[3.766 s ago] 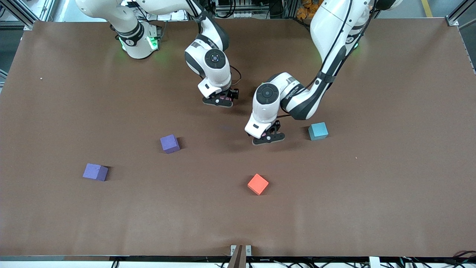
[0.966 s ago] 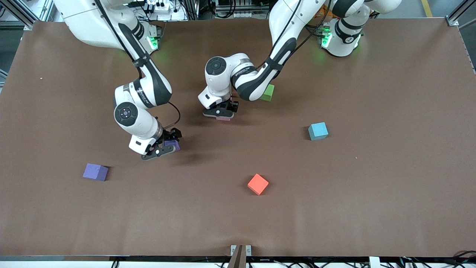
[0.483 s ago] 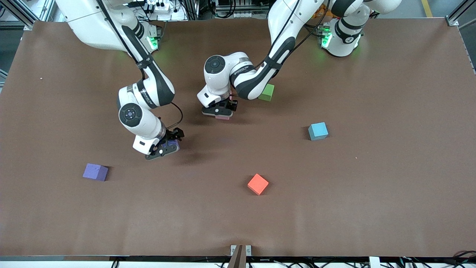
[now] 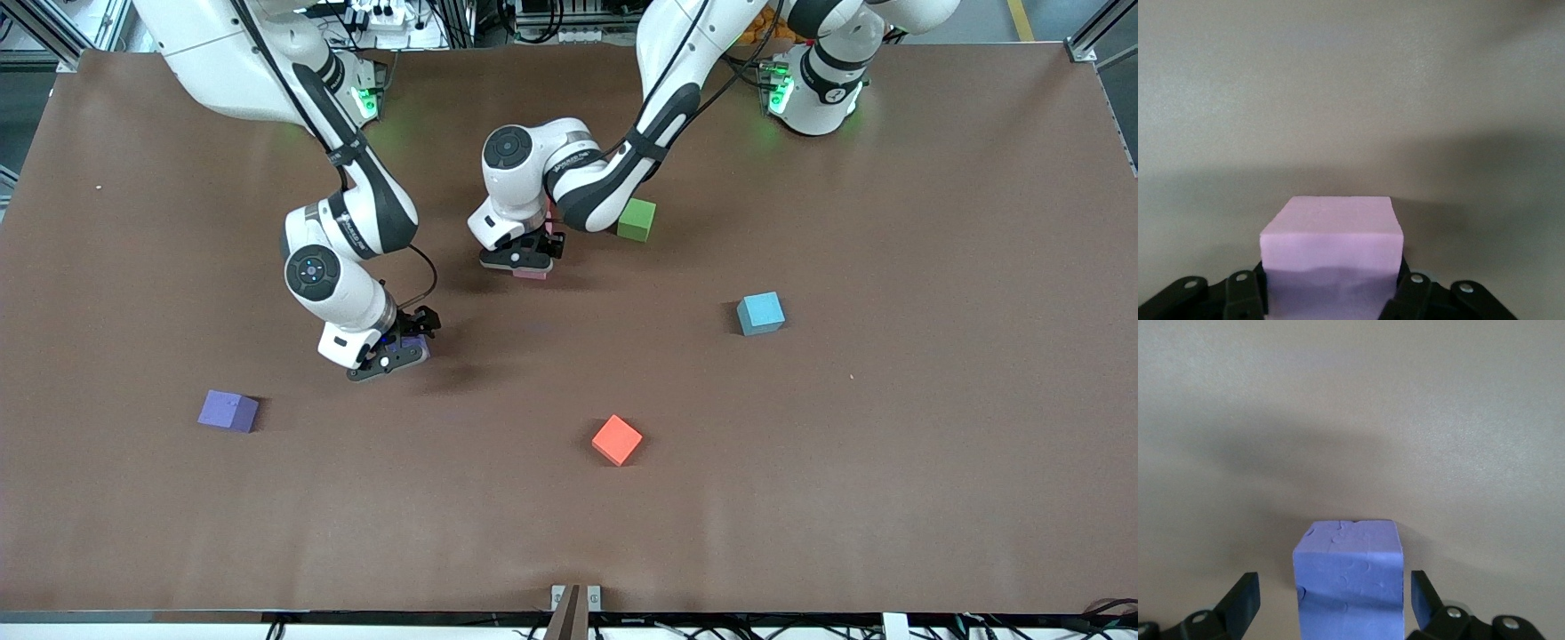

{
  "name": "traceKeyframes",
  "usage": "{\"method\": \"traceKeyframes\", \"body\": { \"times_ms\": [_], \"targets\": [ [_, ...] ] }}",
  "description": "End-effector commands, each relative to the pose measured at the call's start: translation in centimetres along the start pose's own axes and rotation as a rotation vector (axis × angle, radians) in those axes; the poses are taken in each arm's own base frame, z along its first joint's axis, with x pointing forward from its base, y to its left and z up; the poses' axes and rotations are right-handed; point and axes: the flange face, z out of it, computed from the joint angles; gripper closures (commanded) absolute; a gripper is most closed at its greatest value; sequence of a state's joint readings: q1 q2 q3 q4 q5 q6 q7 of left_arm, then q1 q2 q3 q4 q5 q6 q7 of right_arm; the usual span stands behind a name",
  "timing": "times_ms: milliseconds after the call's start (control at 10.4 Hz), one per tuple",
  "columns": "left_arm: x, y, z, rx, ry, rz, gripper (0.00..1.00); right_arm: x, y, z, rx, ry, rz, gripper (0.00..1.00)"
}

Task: Arrange blocks into number 1
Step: 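Grasp the purple block with the right gripper while the left gripper places pink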

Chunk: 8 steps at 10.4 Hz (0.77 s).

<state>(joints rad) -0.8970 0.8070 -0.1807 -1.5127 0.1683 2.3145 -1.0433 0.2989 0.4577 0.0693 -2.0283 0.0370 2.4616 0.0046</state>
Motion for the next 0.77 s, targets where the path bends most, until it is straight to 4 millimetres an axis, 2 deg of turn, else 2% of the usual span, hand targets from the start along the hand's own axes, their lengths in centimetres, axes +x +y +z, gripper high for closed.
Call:
{"method": "traceKeyframes", "body": {
  "times_ms": [0, 97, 290, 386, 483, 579, 676],
  "targets": [
    [-0.1, 0.2, 0.7, 0.011, -0.016, -0.068, 0.00, -0.2, 0.4, 0.6, -0.011, 0.002, -0.016, 0.00],
    [0.4, -0.2, 0.7, 0.014, -0.010, -0.082, 0.00, -0.1, 0.2, 0.9, -0.012, 0.003, -0.019, 0.00],
    [2.8, -1.8, 0.4, 0.030, 0.020, -0.118, 0.00, -0.2, 0.6, 1.8, -0.016, -0.003, -0.013, 0.02],
    [3.9, -2.6, 0.2, 0.036, 0.037, -0.134, 0.00, -0.2, 0.9, 2.2, -0.020, -0.005, -0.009, 0.11],
    [5.3, -3.6, -0.1, 0.043, 0.055, -0.157, 0.00, -0.2, 1.2, 2.3, -0.021, -0.006, -0.004, 0.26],
    [6.0, -3.9, -0.9, 0.038, 0.068, -0.174, 0.00, -0.3, 1.4, 2.3, -0.023, -0.007, 0.008, 0.42],
    [6.4, -4.0, -2.2, 0.025, 0.081, -0.189, 0.00, -0.3, 1.4, 2.2, -0.017, -0.009, 0.017, 0.52]
  ]
}}
